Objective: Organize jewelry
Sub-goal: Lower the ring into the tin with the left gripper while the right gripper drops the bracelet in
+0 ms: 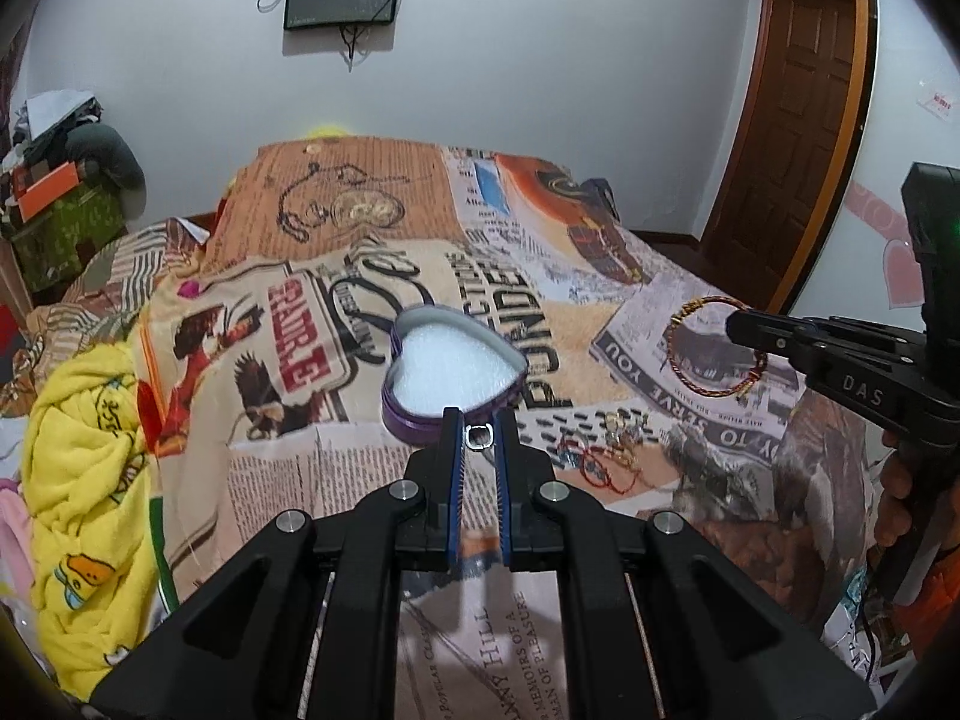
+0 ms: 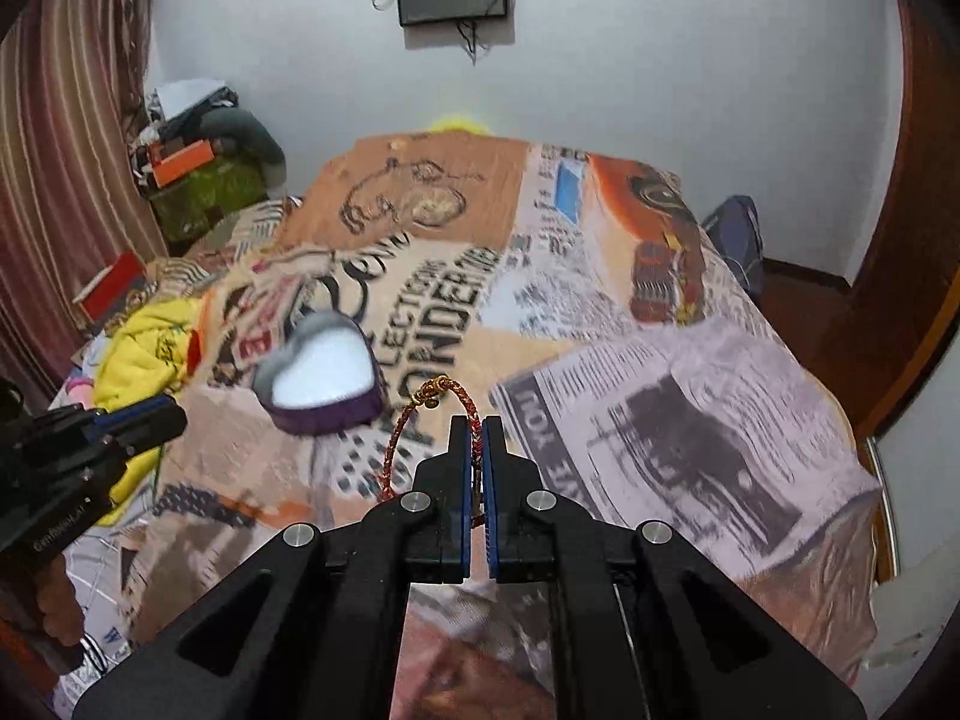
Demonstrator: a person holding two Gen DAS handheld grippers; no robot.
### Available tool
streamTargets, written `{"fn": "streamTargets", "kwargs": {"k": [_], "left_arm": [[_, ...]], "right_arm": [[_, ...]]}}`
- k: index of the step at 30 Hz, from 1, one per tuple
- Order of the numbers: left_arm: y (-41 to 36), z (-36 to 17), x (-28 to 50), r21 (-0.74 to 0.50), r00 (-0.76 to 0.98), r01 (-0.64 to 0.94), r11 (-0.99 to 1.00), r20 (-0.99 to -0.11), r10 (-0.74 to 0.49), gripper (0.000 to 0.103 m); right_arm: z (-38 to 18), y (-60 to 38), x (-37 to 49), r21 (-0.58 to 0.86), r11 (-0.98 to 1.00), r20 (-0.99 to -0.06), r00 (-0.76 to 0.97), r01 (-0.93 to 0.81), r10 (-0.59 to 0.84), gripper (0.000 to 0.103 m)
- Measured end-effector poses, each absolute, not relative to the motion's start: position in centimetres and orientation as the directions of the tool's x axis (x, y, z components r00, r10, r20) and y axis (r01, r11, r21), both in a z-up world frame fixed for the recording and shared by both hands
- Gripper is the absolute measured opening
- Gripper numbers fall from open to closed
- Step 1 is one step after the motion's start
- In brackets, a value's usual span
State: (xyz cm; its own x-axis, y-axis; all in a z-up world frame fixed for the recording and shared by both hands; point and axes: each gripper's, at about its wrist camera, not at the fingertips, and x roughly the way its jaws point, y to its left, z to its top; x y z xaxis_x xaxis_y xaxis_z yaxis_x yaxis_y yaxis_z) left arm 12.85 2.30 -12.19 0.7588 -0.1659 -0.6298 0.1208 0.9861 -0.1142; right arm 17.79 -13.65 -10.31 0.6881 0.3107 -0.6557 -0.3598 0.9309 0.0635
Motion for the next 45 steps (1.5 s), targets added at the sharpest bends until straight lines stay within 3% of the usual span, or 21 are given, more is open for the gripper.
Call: {"fn": "streamTargets", "kwargs": {"k": [16,28,38,45], "left_arm": [[4.4,-11.0,16.9,-0.106,0.786,0.114,0.988,-0.599,-0.154,0.008],[5.5,-13.9,21.1,-0.133,0.742,0.110,0.985,-0.648,-0.170,0.008],[5.1,-16.6,23.5,-0.137,0.687,0.133,0.982,-0.701,-0.191,0.008],[4.3,-17.1,24.2,-0.136,0.668,0.156,0.978,-0.715,-0.206,0.008]], "right_arm": [[-11.0,-7.9,23.2,0.160,0.854,-0.664,0.587,-0.495,0.464,0.003],[-14.2,-4.4,26.4,0.199,0.792,-0.723,0.459,-0.577,0.516,0.003],[-15.7,-3.3,27.1,0.132,0.754,-0.776,0.406,-0.643,0.482,0.003],[-15.6,-4.6,27.7,0.151,0.763,-0.791,0.387,-0.629,0.475,0.015]]}}
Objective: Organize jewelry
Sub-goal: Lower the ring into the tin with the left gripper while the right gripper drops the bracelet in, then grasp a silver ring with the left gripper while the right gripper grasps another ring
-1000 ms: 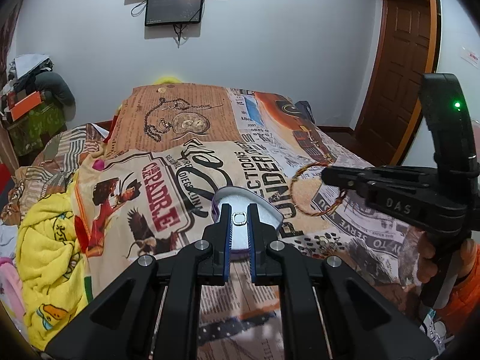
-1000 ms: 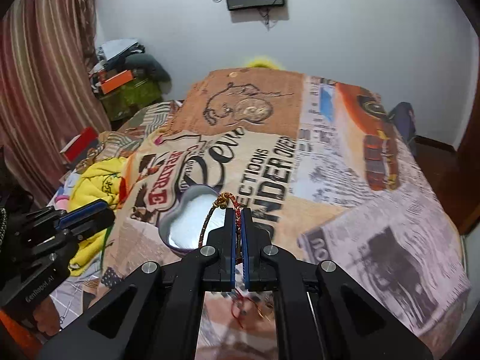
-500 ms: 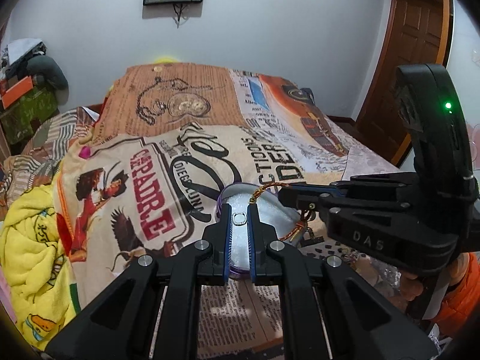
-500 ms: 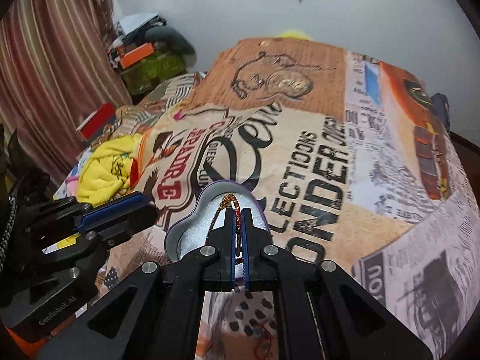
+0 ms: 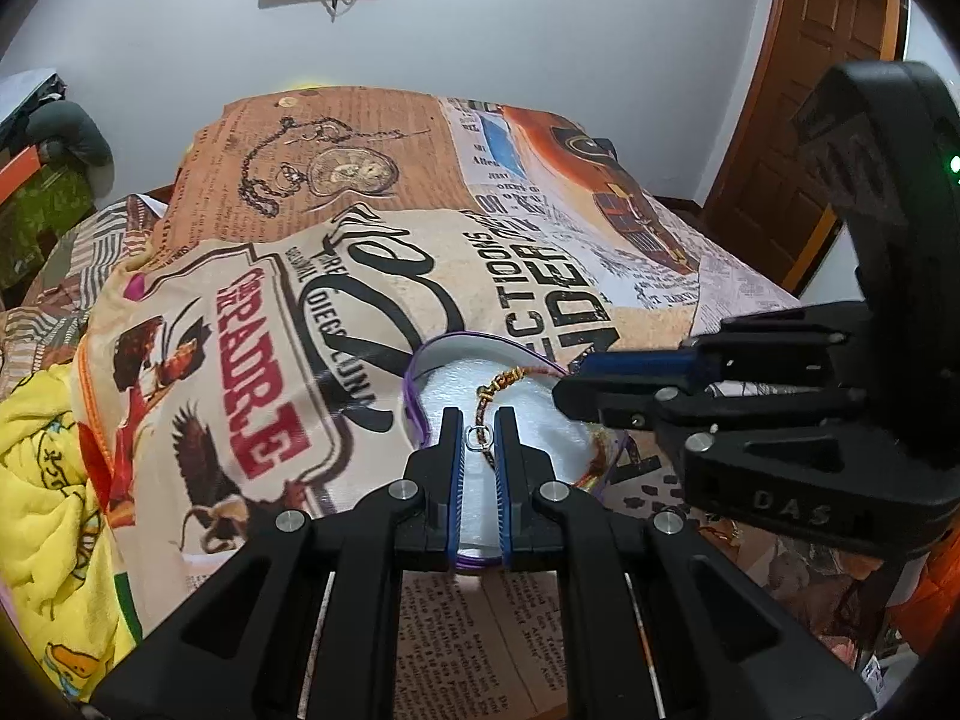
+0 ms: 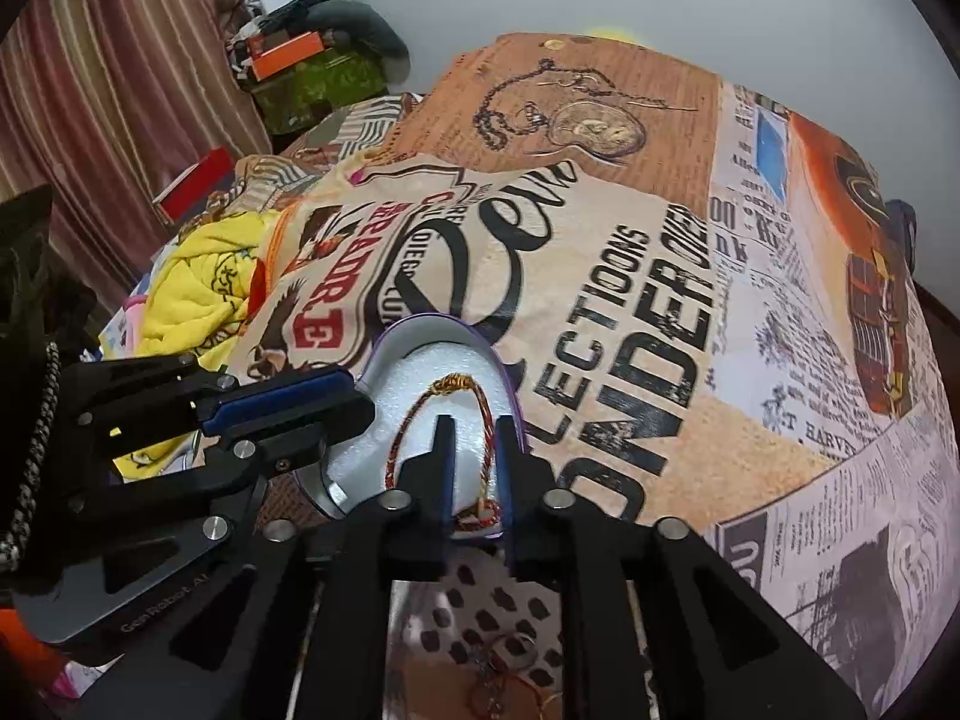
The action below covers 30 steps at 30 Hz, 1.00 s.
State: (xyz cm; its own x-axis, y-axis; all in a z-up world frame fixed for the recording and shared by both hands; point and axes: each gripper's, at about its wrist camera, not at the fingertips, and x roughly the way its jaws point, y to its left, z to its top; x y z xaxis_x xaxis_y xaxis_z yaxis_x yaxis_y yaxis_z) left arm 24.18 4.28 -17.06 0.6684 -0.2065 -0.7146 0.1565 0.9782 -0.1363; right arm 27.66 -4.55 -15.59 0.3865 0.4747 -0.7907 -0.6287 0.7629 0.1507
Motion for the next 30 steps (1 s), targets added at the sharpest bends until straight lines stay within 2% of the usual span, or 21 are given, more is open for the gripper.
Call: {"fn": "streamTargets", "kwargs": {"k": [8,10,13,17,23,30], "left_arm": [[3.1,-16.6,24.0,-0.080,0.666,0.162,0.983,-0.727,-0.169,0.011],[3.3,-16.0,23.7,-0.074,0.676,0.150,0.986,-0.720,-0.156,0.017],[3.4,-14.8,22.9,-0.047,0.700,0.130,0.990,-0.703,-0.126,0.026],[3.5,-13.3,21.7,-0.023,0.726,0.111,0.994,-0.681,-0.096,0.049],[2.6,-12.5,19.9,-0.024,0.717,0.126,0.992,-0.689,-0.108,0.058],[0.5,-14.7,18.4,-0.043,0.656,0.151,0.988,-0.743,-0.133,0.058]], "right_arm": [[-13.6,-6.9,26.7,0.122,0.797,-0.763,0.458,-0.592,0.457,0.019],[-13.1,-7.6,26.4,0.102,0.809,-0.755,0.484,-0.579,0.442,0.031],[-12.4,-8.7,25.7,0.082,0.827,-0.737,0.525,-0.556,0.426,0.043],[-11.6,-10.1,24.4,0.028,0.850,-0.726,0.574,-0.527,0.379,0.045],[-11.7,-12.5,22.8,0.009,0.872,-0.735,0.588,-0.489,0.338,0.045],[-13.8,-15.6,21.3,0.044,0.903,-0.772,0.559,-0.428,0.302,0.045]]}}
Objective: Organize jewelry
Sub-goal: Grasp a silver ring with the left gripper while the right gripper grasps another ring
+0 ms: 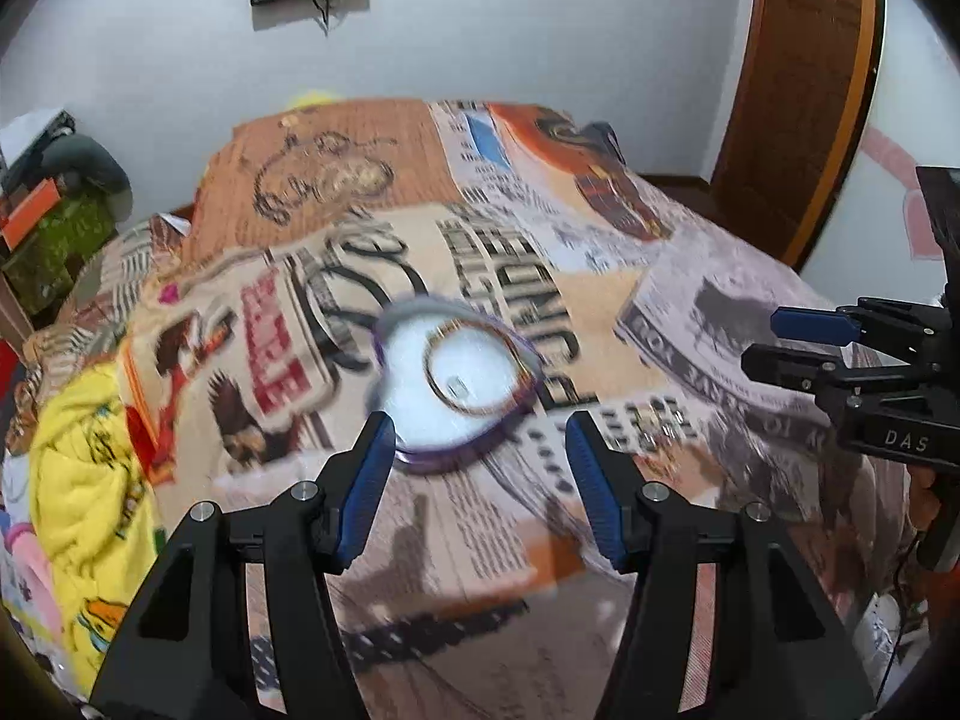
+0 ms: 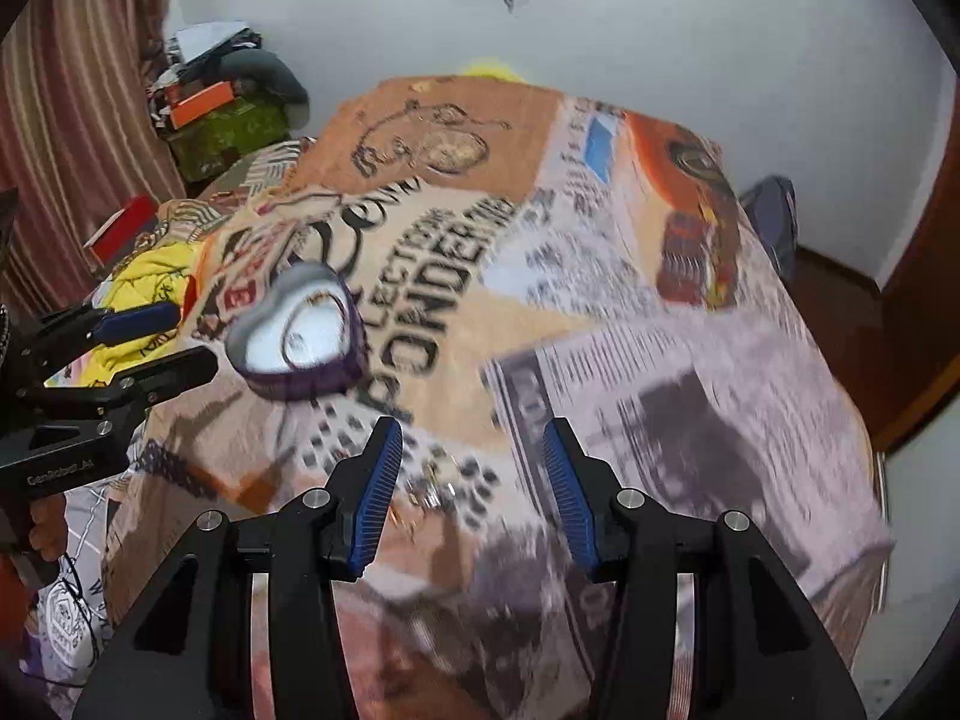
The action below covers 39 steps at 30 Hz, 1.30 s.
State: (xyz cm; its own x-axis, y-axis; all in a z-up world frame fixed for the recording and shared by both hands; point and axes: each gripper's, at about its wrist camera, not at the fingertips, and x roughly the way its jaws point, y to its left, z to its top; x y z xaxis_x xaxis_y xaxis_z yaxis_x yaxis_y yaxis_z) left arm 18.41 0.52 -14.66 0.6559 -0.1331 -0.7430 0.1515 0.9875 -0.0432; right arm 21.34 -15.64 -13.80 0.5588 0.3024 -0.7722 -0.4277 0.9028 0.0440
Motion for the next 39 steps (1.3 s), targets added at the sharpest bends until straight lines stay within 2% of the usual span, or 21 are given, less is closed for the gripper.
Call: {"fn": "streamTargets", "kwargs": {"k": [7,14,22,26,33,39], "left_arm": [[-1.3,-17.8,18.3,-0.080,0.580,0.162,0.984,-0.799,-0.161,0.058],[-3.0,-19.8,18.9,-0.090,0.536,0.191,0.977,-0.824,-0.181,0.058],[-3.9,-20.2,20.8,-0.083,0.536,0.206,0.975,-0.824,-0.183,0.058],[-4.1,-20.1,21.8,-0.076,0.541,0.215,0.974,-0.820,-0.184,0.058],[-4.6,-20.1,22.5,-0.073,0.543,0.246,0.966,-0.815,-0.200,0.058],[-3.8,-20.3,22.2,-0.089,0.532,0.240,0.967,-0.821,-0.208,0.058]], "right_arm": [[-16.6,-17.0,20.2,0.008,0.925,-0.812,0.537,-0.379,0.227,0.045],[-18.4,-17.6,19.9,0.003,0.937,-0.812,0.546,-0.350,0.207,0.045],[-19.2,-17.6,20.6,0.014,0.928,-0.815,0.533,-0.373,0.227,0.045],[-19.4,-17.7,21.5,0.131,0.914,-0.834,0.456,-0.384,0.311,0.046],[-19.6,-17.0,22.1,0.202,0.900,-0.819,0.437,-0.385,0.371,0.046],[-19.6,-15.2,21.9,0.182,0.878,-0.808,0.442,-0.443,0.390,0.046]]}}
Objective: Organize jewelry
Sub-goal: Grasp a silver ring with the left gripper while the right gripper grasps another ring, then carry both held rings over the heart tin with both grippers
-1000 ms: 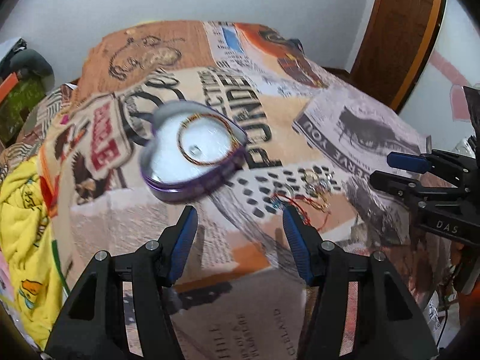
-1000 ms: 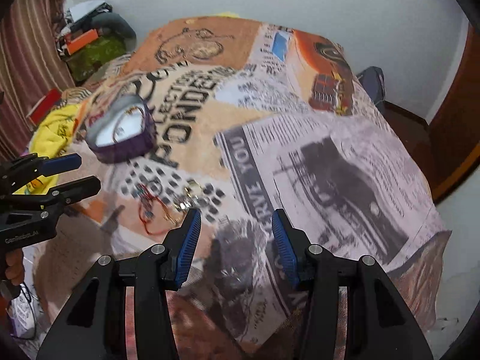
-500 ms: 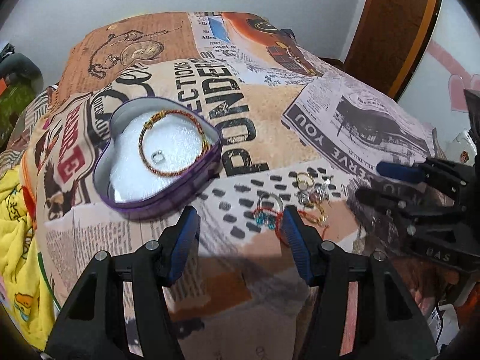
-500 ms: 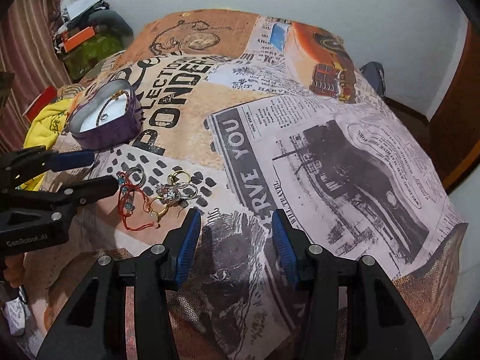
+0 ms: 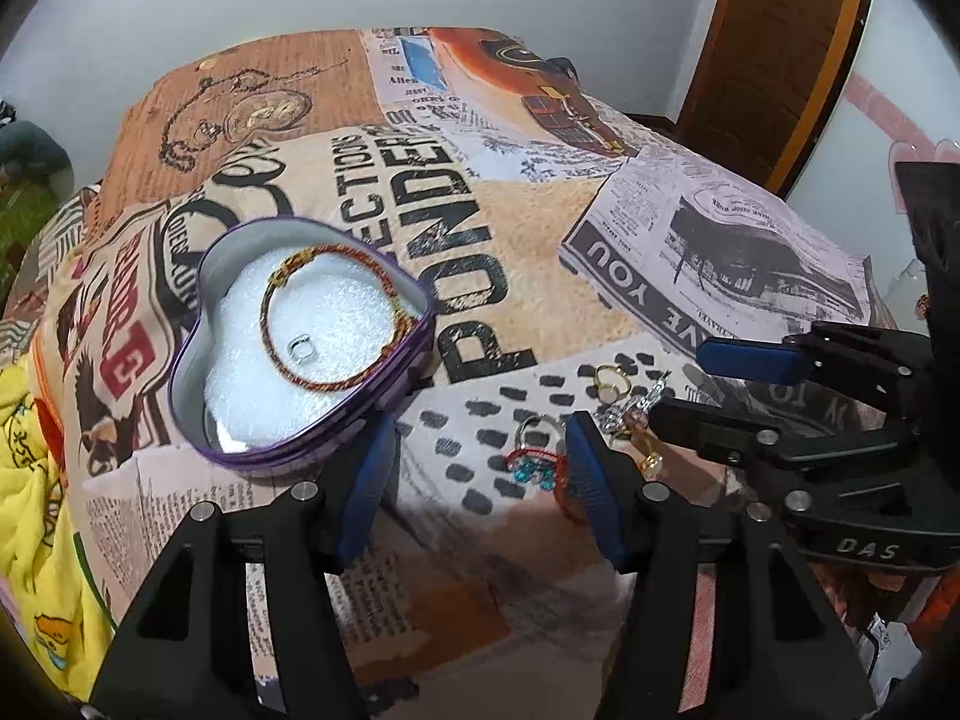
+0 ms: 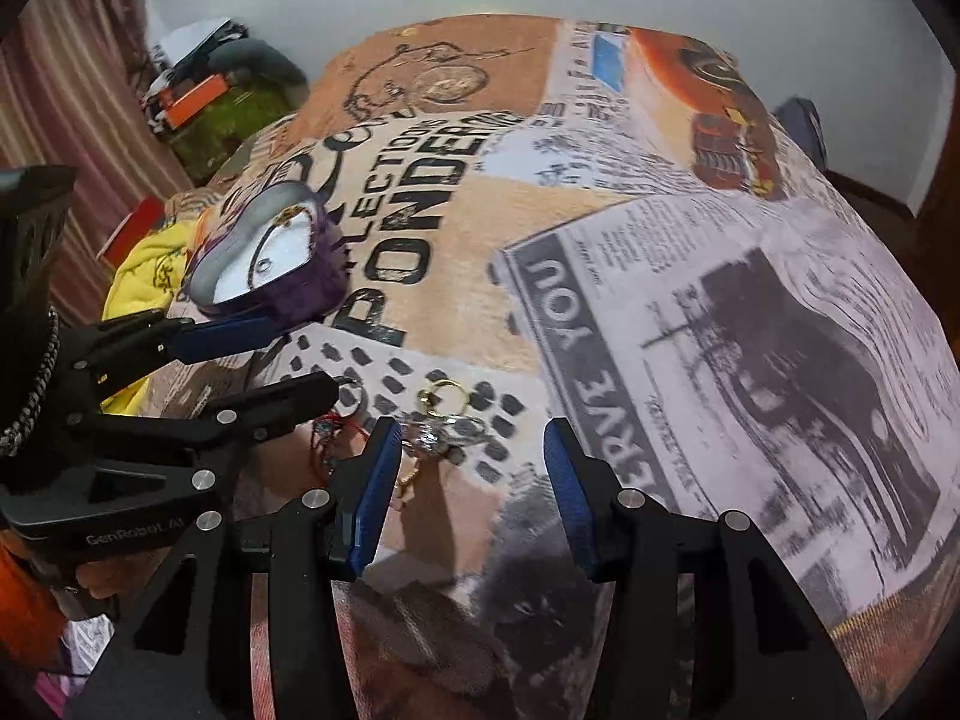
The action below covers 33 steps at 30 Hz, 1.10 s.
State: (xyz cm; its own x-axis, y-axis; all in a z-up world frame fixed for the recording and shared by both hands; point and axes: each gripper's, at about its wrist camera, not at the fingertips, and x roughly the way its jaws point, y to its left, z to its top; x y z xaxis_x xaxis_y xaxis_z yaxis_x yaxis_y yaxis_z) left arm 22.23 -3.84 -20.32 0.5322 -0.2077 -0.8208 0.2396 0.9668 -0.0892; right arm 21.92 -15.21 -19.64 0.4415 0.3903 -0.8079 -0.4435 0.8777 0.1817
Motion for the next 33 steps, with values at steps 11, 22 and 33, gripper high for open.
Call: {"fn": "streamTargets", "kwargs": {"k": [11,22,33], "left_arm": [[-3.4,-20.6,22.1,-0.132,0.511,0.263,0.956,-0.821,-0.254,0.051],[-6.5,-21.2,22.9,-0.073,0.481,0.354,0.933,-0.841,-0.248,0.031],[-6.7,-20.2,22.1,-0.044,0.513,0.335,0.941,-0.830,-0.221,0.020]], "right_arm": [[-20.7,-14.5,22.7,0.192,0.860,-0.812,0.415,-0.474,0.410,0.029],[-20.0,-15.7,22.3,0.198,0.872,-0.801,0.440,-0.448,0.407,0.028],[-18.4,-16.7,21.3,0.186,0.881,-0.782,0.477,-0.434,0.401,0.028]]}}
